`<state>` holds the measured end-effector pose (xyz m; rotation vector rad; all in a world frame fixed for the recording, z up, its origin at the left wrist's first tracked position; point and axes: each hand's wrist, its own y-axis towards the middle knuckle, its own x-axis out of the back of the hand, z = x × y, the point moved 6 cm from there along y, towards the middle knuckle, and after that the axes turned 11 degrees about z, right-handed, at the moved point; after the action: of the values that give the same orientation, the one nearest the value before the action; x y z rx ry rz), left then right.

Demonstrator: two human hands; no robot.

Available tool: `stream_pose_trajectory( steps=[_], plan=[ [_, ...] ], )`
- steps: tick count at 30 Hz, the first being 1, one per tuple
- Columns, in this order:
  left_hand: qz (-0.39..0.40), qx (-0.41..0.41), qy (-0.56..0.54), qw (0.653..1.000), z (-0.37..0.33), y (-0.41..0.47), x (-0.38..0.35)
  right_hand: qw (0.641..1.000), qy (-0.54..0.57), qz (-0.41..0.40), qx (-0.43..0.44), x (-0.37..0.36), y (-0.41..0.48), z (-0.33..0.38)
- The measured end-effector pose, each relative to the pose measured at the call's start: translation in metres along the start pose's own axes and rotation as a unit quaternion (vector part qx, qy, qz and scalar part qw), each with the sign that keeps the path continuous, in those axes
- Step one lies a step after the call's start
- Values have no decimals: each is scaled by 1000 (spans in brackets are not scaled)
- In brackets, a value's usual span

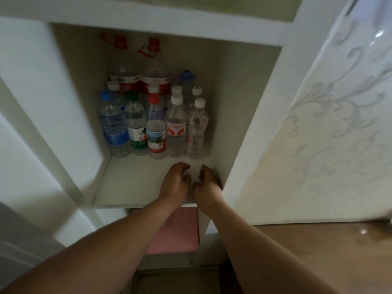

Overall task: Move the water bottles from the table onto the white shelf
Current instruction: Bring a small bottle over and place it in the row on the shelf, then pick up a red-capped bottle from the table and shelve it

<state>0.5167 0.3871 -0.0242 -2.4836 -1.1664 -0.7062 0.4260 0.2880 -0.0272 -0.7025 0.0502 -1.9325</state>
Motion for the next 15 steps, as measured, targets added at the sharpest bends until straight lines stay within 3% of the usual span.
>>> stream_pose_trajectory(
  steps=[7, 11, 15],
  plan=[
    [47, -30, 35, 998, -20, -90, -54, 995, -69, 78, -7, 53, -107, -60],
    [182, -48, 68, 980, -51, -100, -132, 981, -154, 70, -96, 145, -162, -152],
    [279, -32, 69, 957, -91, -101, -221, 967, -157, -8, -200, 235, -222, -243]
  ],
)
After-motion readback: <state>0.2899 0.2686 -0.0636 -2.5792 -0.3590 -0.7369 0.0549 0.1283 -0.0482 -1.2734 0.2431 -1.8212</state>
